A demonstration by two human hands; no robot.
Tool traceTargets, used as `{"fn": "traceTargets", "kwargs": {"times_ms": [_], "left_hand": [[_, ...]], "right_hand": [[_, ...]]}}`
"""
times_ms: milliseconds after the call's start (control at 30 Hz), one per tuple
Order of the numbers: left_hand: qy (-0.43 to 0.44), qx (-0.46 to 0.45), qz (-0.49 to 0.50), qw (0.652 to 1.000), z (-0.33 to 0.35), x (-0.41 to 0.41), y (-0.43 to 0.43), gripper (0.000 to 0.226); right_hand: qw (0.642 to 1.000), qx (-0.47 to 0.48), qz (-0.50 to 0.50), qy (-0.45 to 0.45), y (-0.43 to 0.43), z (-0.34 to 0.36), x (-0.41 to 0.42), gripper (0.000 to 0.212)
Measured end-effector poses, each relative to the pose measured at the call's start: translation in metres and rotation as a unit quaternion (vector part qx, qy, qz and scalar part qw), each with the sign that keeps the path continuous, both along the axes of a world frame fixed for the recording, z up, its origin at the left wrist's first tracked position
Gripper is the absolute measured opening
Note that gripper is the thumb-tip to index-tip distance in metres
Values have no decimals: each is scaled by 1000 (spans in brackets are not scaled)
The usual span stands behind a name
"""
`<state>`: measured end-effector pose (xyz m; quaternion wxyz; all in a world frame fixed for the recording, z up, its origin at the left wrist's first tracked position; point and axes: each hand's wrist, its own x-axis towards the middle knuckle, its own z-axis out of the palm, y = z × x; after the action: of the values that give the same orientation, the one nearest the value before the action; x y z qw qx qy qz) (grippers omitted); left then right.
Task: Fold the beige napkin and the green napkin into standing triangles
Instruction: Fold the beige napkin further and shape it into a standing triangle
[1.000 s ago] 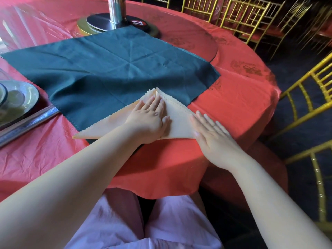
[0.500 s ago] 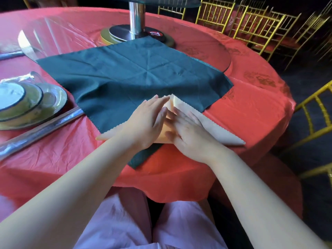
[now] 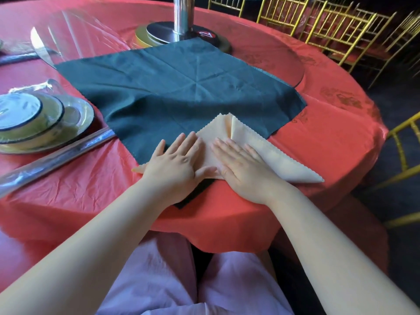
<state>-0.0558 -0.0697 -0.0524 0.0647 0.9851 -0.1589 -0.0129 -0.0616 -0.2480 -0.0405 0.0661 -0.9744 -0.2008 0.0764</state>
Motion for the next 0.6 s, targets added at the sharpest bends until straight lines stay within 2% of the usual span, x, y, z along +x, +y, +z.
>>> {"fn": "traceTargets", "kwargs": {"times_ms": [133, 200, 500, 600], "left_hand": [[-19, -25, -41, 999, 1, 0, 24, 101], [-22, -36, -54, 998, 3, -2, 27, 103], [-20, -27, -33, 999, 1, -2, 27, 81], [5, 8, -5, 1000, 3, -3, 25, 58]], "right_hand": [[1000, -6, -12, -4, 0, -2, 1, 55], [1000, -14, -15, -8, 0, -2, 1, 56], [1000, -17, -20, -13, 0, -3, 0, 56], [1000, -13, -19, -5, -1, -3, 1, 56]]}}
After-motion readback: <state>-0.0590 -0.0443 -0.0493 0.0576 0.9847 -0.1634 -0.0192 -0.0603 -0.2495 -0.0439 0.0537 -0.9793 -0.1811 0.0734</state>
